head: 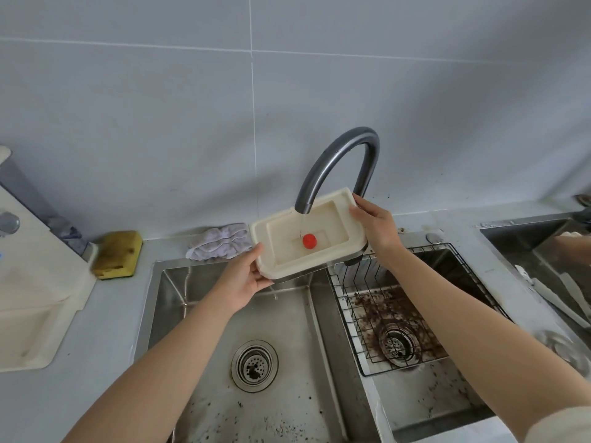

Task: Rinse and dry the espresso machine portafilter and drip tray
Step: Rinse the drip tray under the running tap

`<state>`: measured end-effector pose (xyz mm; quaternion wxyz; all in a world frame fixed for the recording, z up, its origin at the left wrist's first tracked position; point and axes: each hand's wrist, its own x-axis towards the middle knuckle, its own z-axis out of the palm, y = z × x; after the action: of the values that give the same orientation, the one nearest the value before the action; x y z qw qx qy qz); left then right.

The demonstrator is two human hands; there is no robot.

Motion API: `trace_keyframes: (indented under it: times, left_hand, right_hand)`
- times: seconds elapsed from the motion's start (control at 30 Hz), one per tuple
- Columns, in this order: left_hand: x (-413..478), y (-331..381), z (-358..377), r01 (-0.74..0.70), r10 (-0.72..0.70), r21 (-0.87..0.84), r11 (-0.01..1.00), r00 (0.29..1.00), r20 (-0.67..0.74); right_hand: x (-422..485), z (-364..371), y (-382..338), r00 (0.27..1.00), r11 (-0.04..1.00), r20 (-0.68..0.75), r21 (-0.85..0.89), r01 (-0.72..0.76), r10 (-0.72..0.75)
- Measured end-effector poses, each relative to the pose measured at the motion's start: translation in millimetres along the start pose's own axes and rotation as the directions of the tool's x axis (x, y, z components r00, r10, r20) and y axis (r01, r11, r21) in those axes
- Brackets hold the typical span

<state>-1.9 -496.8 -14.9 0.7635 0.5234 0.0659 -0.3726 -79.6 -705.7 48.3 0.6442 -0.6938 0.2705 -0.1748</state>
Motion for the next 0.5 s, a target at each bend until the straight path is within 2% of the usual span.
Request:
trace_keyframes:
  times: [0.3,0.5]
  left_hand:
    - [-11,-18,3,0.089,-0.088,0.041,0.995,0.996,-0.016]
    - [-22,-30,-4,0.116,-0.109,0.098,0.988,0.991,-0.074]
  right_hand:
    - [-9,-5,9,0.997,0.994,-0.036,-0.088,-0.064,0.061]
    - [-16,-11,26,0.985,0.965,0.036,-0.213,-0.155,0.167]
